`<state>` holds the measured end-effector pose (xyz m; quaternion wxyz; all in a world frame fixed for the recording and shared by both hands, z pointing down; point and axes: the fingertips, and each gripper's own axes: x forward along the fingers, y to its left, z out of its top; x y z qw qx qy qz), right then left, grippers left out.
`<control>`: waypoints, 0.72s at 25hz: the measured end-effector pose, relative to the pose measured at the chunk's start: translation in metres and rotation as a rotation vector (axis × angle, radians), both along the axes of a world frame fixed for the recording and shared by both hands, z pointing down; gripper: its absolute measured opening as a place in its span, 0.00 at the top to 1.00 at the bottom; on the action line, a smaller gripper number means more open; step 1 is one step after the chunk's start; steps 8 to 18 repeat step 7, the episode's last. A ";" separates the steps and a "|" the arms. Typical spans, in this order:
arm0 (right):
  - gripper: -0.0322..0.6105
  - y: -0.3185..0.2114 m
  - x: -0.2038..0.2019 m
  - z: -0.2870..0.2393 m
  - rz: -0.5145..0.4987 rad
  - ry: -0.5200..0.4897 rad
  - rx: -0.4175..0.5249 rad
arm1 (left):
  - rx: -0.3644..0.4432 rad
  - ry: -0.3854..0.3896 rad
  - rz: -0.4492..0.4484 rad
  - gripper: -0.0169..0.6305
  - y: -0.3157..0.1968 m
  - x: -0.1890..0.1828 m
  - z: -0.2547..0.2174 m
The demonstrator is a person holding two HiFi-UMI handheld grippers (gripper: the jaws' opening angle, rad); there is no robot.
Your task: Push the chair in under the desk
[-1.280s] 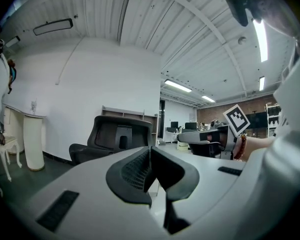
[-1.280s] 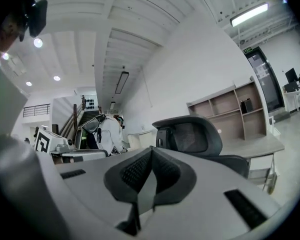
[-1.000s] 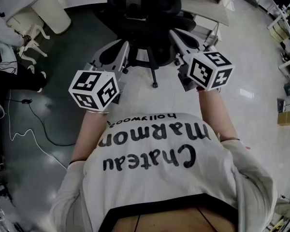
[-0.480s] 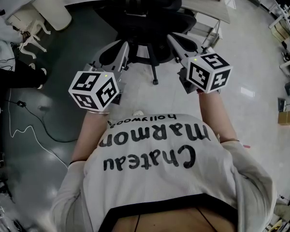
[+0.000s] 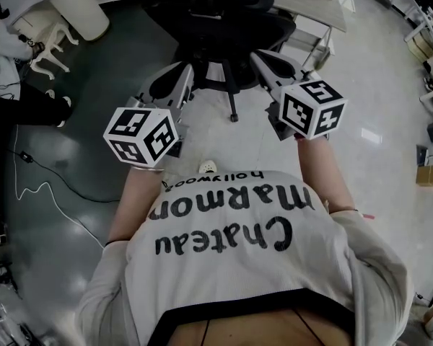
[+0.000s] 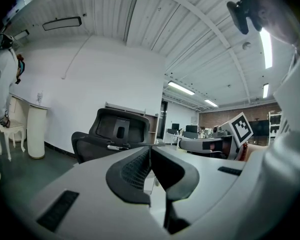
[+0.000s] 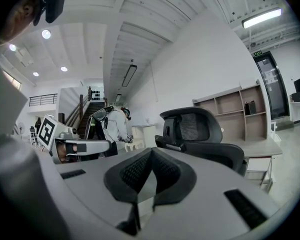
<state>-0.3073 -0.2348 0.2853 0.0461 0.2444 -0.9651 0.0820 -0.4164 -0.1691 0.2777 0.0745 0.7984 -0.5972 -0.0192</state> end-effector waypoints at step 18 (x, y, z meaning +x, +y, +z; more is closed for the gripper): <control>0.94 0.007 0.002 0.002 -0.004 0.019 0.004 | -0.002 0.011 -0.005 0.94 0.006 0.001 0.000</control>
